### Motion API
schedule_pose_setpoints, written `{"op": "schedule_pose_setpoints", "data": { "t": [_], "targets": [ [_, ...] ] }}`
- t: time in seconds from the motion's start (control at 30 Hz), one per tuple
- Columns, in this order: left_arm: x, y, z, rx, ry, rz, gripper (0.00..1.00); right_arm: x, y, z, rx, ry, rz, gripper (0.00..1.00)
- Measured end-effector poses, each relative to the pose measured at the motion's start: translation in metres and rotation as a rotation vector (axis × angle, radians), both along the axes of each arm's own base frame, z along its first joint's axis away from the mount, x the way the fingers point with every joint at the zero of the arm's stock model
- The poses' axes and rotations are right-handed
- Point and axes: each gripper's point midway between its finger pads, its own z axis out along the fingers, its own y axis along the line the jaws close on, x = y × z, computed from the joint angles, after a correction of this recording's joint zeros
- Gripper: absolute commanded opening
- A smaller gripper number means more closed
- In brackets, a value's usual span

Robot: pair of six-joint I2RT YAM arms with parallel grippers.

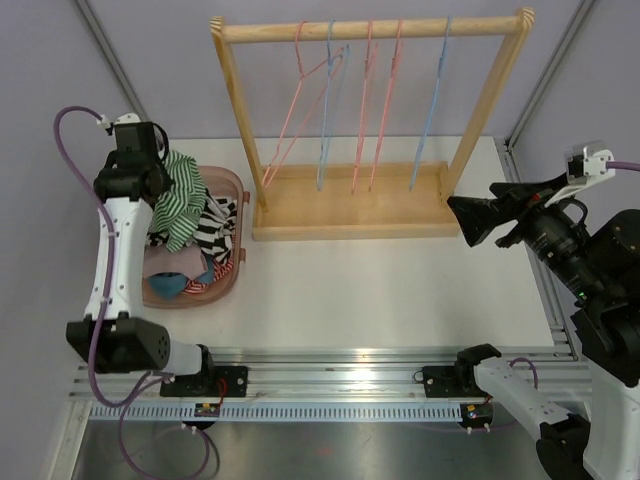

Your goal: Remove the tank top from the hanger

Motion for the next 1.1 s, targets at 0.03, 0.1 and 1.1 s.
{"op": "schedule_pose_setpoints", "data": {
  "t": [0.03,0.1,1.1],
  "targets": [
    [0.013,0.003,-0.011,-0.014,0.022,-0.004,0.00,0.002,0.002,-0.001,0.005,0.000,0.010,0.99],
    [0.036,0.006,-0.041,-0.046,0.087,-0.017,0.00,0.006,0.009,-0.006,0.016,0.012,0.035,0.99],
    [0.038,-0.019,-0.073,-0.225,0.124,-0.064,0.99,0.006,-0.016,-0.073,-0.016,0.143,-0.106,0.99]
  ]
}}
